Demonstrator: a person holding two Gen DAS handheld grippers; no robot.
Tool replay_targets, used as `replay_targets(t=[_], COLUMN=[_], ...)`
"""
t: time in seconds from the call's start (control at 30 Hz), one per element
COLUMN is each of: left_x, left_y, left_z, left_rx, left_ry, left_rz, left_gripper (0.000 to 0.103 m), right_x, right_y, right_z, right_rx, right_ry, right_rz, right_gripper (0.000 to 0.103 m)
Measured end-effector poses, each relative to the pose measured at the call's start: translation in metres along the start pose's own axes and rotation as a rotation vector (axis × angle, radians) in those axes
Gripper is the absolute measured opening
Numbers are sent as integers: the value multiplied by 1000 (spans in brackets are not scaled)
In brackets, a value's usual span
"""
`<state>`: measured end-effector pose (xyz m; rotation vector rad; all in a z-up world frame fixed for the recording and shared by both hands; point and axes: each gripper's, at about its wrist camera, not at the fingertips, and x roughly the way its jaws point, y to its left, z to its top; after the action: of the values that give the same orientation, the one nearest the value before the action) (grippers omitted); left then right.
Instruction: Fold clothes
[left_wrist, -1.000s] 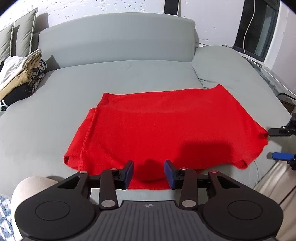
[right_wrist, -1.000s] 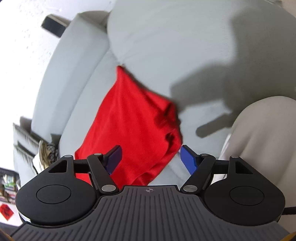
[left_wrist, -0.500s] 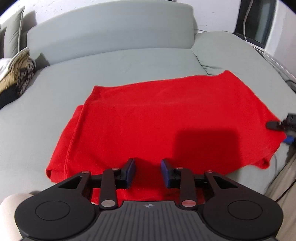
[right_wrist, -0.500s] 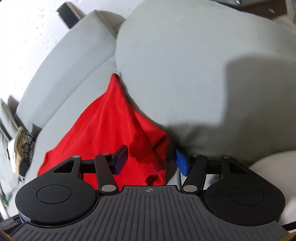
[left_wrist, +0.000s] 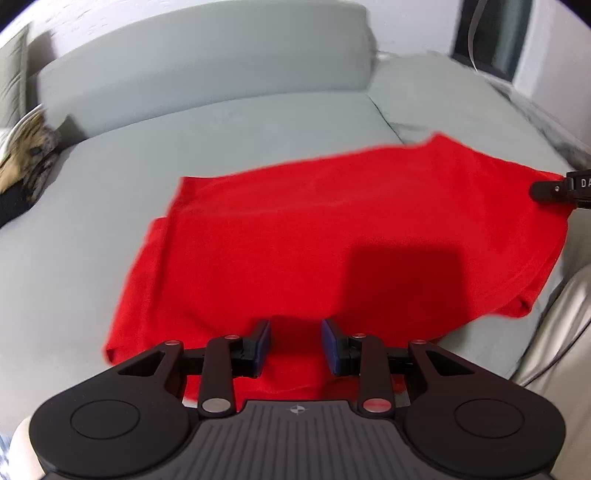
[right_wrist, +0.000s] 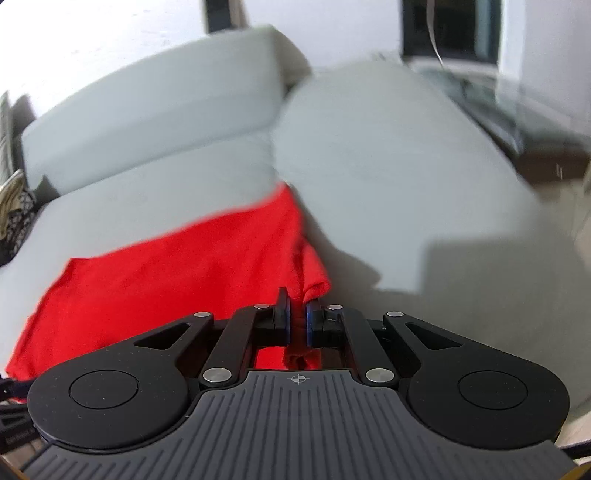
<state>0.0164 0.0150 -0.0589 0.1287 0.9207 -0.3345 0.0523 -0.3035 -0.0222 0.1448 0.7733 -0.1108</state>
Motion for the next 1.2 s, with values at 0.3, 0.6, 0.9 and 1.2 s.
replay_targets(t=[0.3,0.6,0.9,1.2], left_x=[-90,-101,-92,-103], left_y=[95,149,148,151], left_z=[-10,-32,-29,-30], left_rx=[-295,-464,-484,-503], left_ry=[-192,-230,-235,-258], left_rz=[91,148,130,167], left_gripper=[33,33,33,33], right_x=[-30,17,6,10], right_y=[184,250,225,255], right_z=[10,-72,-13,-23], right_rx=[-340,-510,-144,-216], right_ry=[-142,108,115,214], right_rz=[148,363,457,544], right_gripper=[7,7,7,22])
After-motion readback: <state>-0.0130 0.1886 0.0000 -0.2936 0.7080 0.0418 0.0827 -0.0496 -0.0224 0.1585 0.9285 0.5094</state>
